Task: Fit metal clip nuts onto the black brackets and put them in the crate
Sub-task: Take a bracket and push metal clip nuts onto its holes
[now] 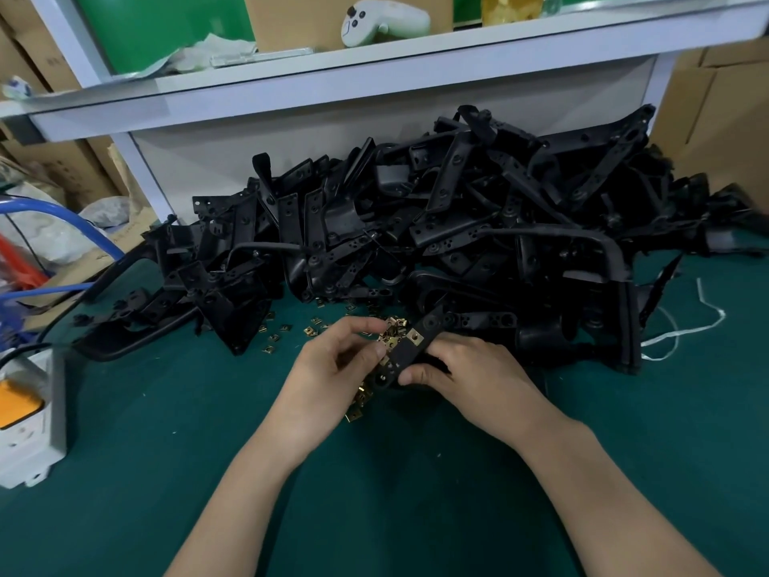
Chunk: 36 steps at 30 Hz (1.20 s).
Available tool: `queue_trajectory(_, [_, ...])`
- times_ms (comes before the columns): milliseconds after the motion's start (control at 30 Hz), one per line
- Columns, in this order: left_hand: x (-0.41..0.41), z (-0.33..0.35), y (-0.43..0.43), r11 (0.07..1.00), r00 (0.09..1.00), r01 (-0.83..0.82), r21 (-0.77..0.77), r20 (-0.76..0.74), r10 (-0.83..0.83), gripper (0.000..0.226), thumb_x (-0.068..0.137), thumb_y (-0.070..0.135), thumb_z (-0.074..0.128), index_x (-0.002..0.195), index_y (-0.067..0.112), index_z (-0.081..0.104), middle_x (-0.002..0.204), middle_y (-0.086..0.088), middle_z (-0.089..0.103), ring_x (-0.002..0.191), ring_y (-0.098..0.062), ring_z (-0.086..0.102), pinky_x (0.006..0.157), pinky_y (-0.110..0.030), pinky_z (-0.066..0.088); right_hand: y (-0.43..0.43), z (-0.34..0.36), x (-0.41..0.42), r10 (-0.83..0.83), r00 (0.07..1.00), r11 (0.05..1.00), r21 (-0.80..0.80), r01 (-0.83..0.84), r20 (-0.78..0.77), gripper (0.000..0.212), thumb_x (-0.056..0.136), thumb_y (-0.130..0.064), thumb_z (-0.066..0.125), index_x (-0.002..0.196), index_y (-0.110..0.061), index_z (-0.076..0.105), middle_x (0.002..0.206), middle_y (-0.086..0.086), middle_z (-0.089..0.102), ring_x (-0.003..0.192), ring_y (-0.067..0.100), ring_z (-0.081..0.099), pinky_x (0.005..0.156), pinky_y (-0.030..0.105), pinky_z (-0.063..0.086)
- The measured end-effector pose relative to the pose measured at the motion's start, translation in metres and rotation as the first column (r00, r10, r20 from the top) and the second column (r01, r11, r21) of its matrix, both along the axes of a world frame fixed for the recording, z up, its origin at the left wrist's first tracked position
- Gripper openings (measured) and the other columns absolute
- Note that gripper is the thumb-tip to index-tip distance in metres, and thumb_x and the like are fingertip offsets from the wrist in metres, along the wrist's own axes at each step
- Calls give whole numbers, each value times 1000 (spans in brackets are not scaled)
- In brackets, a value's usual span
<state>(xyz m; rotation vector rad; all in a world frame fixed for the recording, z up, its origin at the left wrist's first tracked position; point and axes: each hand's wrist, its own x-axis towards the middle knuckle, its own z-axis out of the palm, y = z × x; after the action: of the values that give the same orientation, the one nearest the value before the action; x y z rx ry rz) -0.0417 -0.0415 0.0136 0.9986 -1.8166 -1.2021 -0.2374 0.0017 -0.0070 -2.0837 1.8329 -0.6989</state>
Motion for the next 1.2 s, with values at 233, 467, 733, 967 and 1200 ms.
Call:
queue_trajectory(233, [-9, -6, 6, 993, 993, -115, -35, -41, 113, 24, 98, 20, 65, 99, 44, 68, 87, 8, 75, 83, -7, 67, 74, -13, 50, 1, 2, 2, -24, 999, 1000, 7, 24, 24, 71, 75, -85, 18, 116, -46, 61, 111, -23, 62, 101, 2, 57, 78, 31, 47])
queue_trajectory(467, [-16, -9, 8, 978, 973, -209, 0, -102, 208, 13, 97, 21, 67, 98, 34, 70, 82, 9, 74, 75, -1, 66, 68, -8, 46, 3, 0, 5, -48, 999, 999, -18, 48, -20, 72, 77, -84, 15, 122, -46, 57, 114, -21, 63, 103, 4, 57, 72, 29, 43])
queue_trajectory(733, [-22, -11, 13, 973, 961, -228, 32, -153, 230, 11, 98, 21, 64, 103, 29, 71, 89, 16, 74, 83, 5, 66, 73, -7, 47, 3, 0, 7, -66, 998, 997, -27, 66, 1, 73, 76, -84, 15, 121, -46, 58, 113, -20, 64, 102, 4, 58, 71, 29, 43])
queue_trajectory(967, [-17, -11, 18, 981, 988, -146, -129, 32, 151, 22, 99, 39, 59, 120, 45, 59, 100, 28, 71, 93, 5, 66, 76, -4, 44, 4, 5, 8, -95, 989, 994, -40, 100, 113, 71, 81, -76, 19, 117, -34, 64, 108, -18, 65, 100, 7, 62, 80, 34, 51])
queue_trajectory(1200, [-14, -13, 17, 938, 950, -186, -293, 191, 248, 38, 89, 47, 68, 107, 71, 45, 108, 42, 60, 100, 16, 59, 77, 0, 42, 0, -2, 6, -107, 994, 992, -69, 109, 33, 27, 105, -41, 42, 117, -24, 60, 101, -21, 57, 95, 7, 58, 75, 33, 50])
